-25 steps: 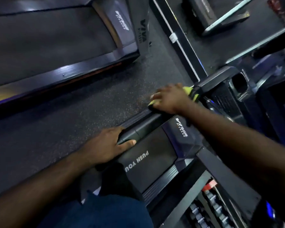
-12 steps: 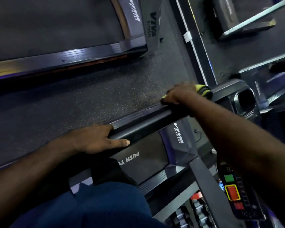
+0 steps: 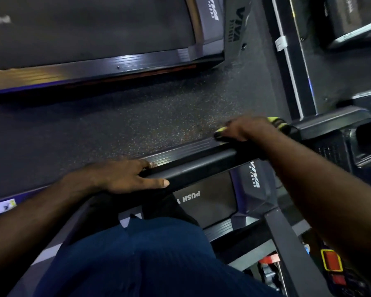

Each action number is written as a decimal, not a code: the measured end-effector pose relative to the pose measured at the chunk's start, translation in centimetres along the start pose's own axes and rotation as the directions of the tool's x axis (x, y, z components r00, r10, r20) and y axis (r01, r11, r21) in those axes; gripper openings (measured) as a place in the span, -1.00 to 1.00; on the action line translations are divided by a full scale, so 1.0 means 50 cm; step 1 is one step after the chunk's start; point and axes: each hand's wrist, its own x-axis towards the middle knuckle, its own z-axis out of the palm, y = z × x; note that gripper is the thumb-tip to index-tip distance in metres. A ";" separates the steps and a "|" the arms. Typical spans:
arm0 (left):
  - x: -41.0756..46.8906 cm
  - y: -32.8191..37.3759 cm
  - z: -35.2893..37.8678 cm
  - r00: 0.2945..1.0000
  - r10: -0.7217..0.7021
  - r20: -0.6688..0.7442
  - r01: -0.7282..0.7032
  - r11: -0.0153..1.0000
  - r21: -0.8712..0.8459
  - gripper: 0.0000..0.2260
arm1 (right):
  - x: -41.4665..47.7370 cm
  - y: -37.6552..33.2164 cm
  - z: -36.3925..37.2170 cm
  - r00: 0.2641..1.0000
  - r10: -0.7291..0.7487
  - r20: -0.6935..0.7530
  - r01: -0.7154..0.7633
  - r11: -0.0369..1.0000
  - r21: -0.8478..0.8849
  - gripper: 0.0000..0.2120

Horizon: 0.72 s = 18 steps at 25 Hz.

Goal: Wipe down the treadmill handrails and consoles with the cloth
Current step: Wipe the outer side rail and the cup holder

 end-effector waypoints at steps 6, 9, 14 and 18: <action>-0.057 -0.099 0.041 0.989 0.093 -0.115 -0.119 0.961 -0.248 -0.04 | -0.099 -0.284 0.001 0.981 -0.160 -0.110 0.160 0.987 -0.008 -0.34; -0.098 -0.162 0.040 0.966 0.059 -0.250 -0.162 0.896 -0.414 -0.25 | -0.142 -0.360 -0.016 0.953 -0.294 -0.067 0.298 0.953 0.058 -0.34; -0.110 -0.269 0.051 0.914 -0.041 -0.404 -0.149 0.892 -0.428 -0.48 | -0.107 -0.292 -0.037 0.994 -0.095 0.055 0.097 0.995 -0.018 -0.27; -0.115 -0.283 0.066 0.855 -0.086 -0.511 -0.200 0.855 -0.479 -0.70 | -0.200 -0.446 -0.004 0.946 -0.293 -0.136 0.301 0.953 0.041 -0.35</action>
